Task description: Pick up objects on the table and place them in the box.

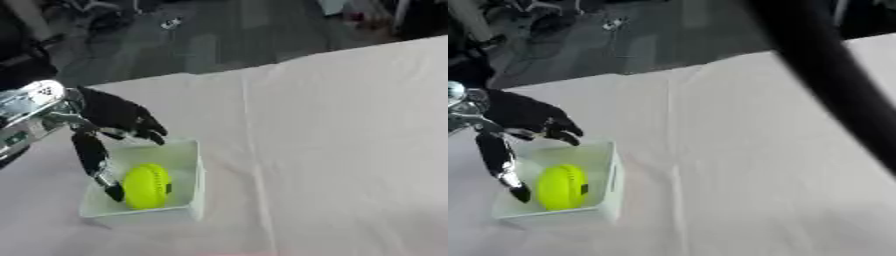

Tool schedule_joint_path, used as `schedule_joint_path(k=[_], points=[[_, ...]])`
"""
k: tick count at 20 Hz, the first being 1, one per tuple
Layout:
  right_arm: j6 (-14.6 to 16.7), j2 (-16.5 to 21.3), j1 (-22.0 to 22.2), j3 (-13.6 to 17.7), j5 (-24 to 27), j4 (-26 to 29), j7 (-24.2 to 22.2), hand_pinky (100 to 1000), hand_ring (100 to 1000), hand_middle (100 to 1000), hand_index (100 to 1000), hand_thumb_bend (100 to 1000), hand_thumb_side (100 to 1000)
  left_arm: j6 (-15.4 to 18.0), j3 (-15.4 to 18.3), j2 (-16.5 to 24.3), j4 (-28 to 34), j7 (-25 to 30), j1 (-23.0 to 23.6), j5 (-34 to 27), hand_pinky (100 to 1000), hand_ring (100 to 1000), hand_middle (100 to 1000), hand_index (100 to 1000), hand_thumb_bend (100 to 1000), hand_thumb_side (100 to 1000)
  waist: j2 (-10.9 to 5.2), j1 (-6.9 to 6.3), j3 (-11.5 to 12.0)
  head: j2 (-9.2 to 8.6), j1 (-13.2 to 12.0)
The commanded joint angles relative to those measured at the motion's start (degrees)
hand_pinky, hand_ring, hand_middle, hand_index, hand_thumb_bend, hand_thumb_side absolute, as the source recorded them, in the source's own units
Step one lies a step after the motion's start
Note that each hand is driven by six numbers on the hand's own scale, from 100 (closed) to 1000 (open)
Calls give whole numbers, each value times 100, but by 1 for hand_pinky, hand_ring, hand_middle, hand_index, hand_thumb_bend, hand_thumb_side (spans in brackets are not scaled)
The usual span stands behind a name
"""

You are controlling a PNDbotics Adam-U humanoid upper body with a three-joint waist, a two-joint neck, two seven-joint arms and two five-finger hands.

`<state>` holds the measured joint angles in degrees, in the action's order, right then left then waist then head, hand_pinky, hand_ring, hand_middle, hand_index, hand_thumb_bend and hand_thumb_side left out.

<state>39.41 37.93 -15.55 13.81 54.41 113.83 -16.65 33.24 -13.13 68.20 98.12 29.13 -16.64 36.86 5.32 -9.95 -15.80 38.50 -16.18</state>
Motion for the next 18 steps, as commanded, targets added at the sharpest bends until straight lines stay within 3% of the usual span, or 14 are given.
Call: schedule_joint_path(k=[1,2,5,9,11,13,14,18], points=[[37,162,29,78,-41,76,31,148,443,476,650,100,953,121,608,-48,457,-1058,78,-373,1000,1000,1000,986,424,809,-89,76,60,-43,43],[49,159,47,90,-55,76,41,148,443,475,649,100,953,68,776,-118,607,-1604,205,-491,909,894,909,901,361,727,-87,85,85,-55,80],[113,138,171,140,-132,76,72,146,443,475,647,100,953,-175,1333,-477,1047,-3372,647,-914,689,748,817,812,325,659,-99,140,212,-99,250],[246,83,480,203,-335,76,102,141,443,475,644,100,953,-420,1708,-1235,1539,-5057,1053,-1393,520,590,717,719,273,625,-177,262,421,-215,475],[330,41,675,210,-483,76,101,136,443,474,640,100,954,-425,1786,-1739,1622,-5652,1103,-1720,447,511,639,669,233,629,-234,343,528,-282,578],[434,-11,886,195,-658,76,78,132,443,474,636,100,955,-210,1812,-2293,1642,-6084,1074,-2094,404,466,588,627,193,646,-291,426,641,-349,691],[489,-43,997,180,-756,76,58,130,443,474,635,100,926,-100,1828,-2591,1645,-6241,1040,-2278,377,440,563,603,168,654,-321,470,704,-390,749],[690,-191,1375,104,-1149,76,21,123,442,475,631,100,958,317,1900,-3395,1647,-6502,898,-2744,360,412,528,570,154,661,-408,613,941,-569,925]])
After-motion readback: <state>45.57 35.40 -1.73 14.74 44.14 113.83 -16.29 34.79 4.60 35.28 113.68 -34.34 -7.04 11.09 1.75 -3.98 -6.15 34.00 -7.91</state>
